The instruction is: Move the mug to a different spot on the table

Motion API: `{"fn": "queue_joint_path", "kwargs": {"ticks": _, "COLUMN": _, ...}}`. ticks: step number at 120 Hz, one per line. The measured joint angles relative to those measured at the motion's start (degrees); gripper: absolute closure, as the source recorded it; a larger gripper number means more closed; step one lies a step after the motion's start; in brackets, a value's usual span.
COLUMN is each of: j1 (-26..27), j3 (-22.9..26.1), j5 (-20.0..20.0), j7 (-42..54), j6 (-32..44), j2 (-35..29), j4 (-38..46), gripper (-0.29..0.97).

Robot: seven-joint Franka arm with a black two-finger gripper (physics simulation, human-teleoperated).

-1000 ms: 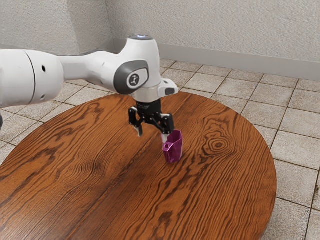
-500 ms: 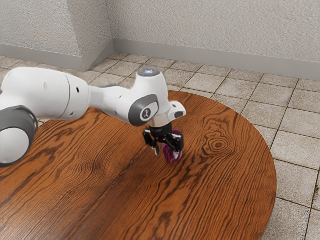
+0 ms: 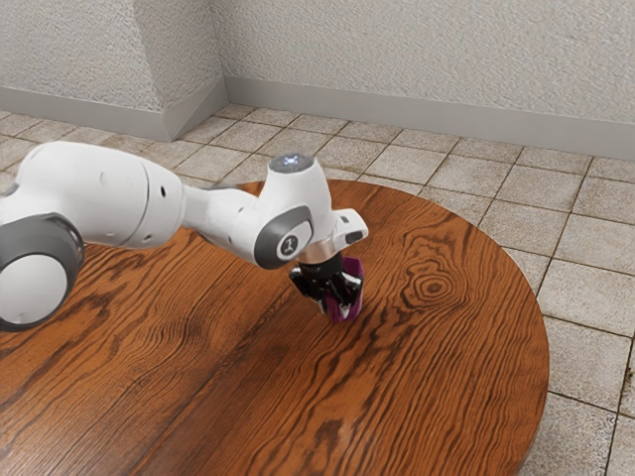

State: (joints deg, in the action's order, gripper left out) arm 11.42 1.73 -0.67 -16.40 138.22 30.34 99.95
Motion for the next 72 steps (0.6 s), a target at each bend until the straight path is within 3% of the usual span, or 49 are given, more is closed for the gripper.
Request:
{"fn": "queue_joint_path", "kwargs": {"ticks": 28, "j1": 0.72, "j3": -0.99, "j5": 0.69, "j7": -0.33, "j6": 4.83, "j2": -0.07, "j4": 2.78, "gripper": 0.54}}
{"fn": "queue_joint_path", "kwargs": {"ticks": 46, "j1": 5.57, "j3": -6.36, "j5": 1.12, "j7": -0.57, "j6": 9.47, "j2": -1.84, "j4": 5.41, "gripper": 0.56}}
{"fn": "queue_joint_path", "kwargs": {"ticks": 72, "j1": 6.45, "j3": -8.86, "j5": 1.17, "j7": -0.81, "j6": 15.58, "j2": -7.57, "j4": 12.54, "gripper": 0.58}}
